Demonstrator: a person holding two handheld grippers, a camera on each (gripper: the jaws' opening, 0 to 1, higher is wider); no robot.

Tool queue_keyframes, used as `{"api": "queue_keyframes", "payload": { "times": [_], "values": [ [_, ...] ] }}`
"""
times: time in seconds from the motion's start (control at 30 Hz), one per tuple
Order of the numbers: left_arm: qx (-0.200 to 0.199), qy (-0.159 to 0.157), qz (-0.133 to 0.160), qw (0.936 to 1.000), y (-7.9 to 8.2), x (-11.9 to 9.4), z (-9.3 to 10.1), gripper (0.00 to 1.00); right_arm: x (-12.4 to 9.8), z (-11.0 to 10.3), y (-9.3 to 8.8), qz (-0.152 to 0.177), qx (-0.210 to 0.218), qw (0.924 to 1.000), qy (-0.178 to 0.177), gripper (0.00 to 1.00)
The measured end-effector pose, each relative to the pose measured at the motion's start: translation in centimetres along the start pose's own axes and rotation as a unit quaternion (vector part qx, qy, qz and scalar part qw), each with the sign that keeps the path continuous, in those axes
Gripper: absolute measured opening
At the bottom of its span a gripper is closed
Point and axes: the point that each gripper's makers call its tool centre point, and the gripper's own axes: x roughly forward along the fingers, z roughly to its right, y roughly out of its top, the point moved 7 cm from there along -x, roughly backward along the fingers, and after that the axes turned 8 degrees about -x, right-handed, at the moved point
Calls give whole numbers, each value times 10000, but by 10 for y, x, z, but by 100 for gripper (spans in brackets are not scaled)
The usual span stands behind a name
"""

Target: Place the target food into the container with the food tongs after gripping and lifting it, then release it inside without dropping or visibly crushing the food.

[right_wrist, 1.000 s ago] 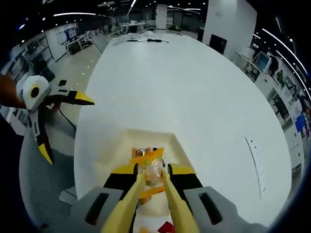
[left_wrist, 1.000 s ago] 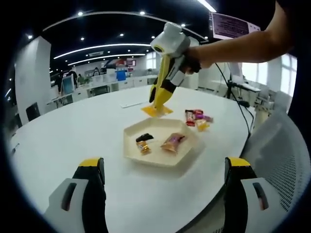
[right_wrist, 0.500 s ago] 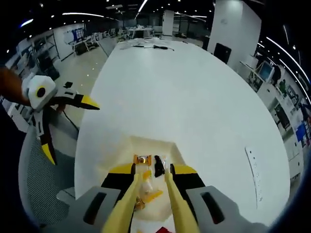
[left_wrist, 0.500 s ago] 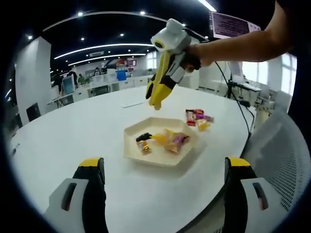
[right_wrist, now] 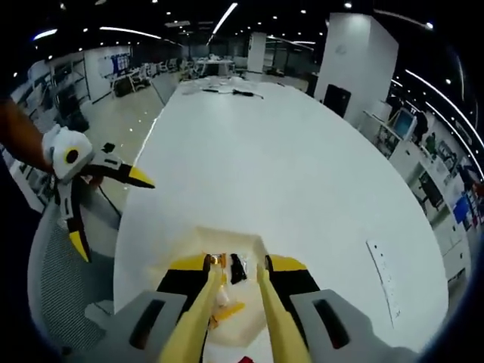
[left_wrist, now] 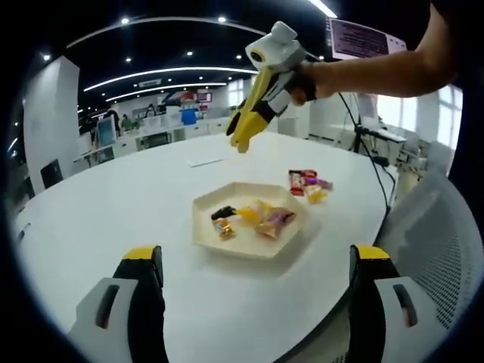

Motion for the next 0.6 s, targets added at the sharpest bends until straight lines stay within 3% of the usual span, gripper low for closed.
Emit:
{"api": "queue_keyframes", "payload": {
  "times": [0.17, 0.6],
  "values": [
    [3, -18, -20, 10000, -1, 0, 0, 99, -12, 1, -2, 59, -64, 9999, -79, 28],
    [18, -13, -70, 10000, -2, 1, 1, 99, -30, 1, -35, -8, 135, 9999, -104, 29]
  ]
}}
